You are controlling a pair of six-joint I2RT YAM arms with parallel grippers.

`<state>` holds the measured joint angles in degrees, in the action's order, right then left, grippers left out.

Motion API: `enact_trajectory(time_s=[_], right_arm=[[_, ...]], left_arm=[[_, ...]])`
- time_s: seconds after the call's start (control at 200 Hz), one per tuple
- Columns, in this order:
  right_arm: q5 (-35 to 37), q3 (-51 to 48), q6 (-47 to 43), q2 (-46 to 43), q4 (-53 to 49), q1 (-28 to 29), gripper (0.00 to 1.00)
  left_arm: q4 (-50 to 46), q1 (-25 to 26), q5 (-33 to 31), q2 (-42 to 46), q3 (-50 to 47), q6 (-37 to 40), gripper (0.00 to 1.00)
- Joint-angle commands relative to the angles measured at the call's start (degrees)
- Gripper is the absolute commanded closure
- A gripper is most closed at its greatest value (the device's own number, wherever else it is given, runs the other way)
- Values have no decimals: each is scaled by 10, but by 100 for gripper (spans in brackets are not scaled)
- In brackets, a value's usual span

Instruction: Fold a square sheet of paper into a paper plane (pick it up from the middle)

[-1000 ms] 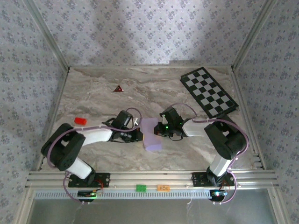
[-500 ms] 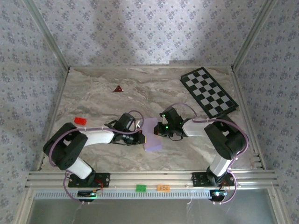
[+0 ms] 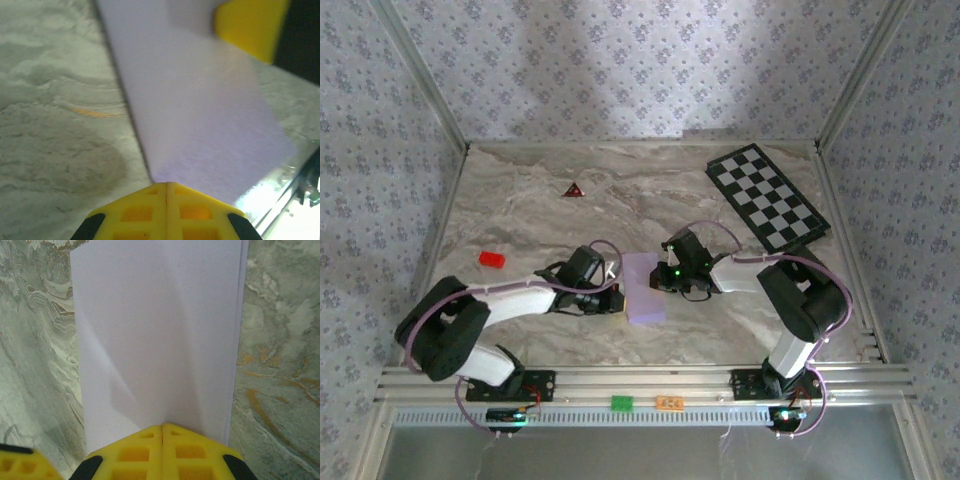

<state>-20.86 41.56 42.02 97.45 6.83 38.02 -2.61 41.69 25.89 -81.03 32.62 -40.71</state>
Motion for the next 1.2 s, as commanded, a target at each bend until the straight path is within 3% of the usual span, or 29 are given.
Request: enact_trajectory(time_s=[0.0, 0.295, 0.585, 0.79, 1.059, 1.194], right_arm=[[83, -33, -12, 39, -119, -6, 100], [88, -35, -10, 40, -119, -5, 100], [86, -39, -7, 47, -111, -4, 100], [89, -39, -11, 42, -118, -7, 100], [88, -41, -9, 42, -116, -7, 100], [87, -38, -8, 43, -118, -7, 100]], left_arm=[[0, 3, 0, 24, 28, -13, 100], [57, 8, 66, -62, 38, -20, 100], [-16, 10, 44, -92, 4, 37, 100], [-60, 16, 29, -69, 10, 54, 100], [-11, 34, 15, 3, 33, 0, 100], [6, 34, 20, -3, 33, -3, 100]])
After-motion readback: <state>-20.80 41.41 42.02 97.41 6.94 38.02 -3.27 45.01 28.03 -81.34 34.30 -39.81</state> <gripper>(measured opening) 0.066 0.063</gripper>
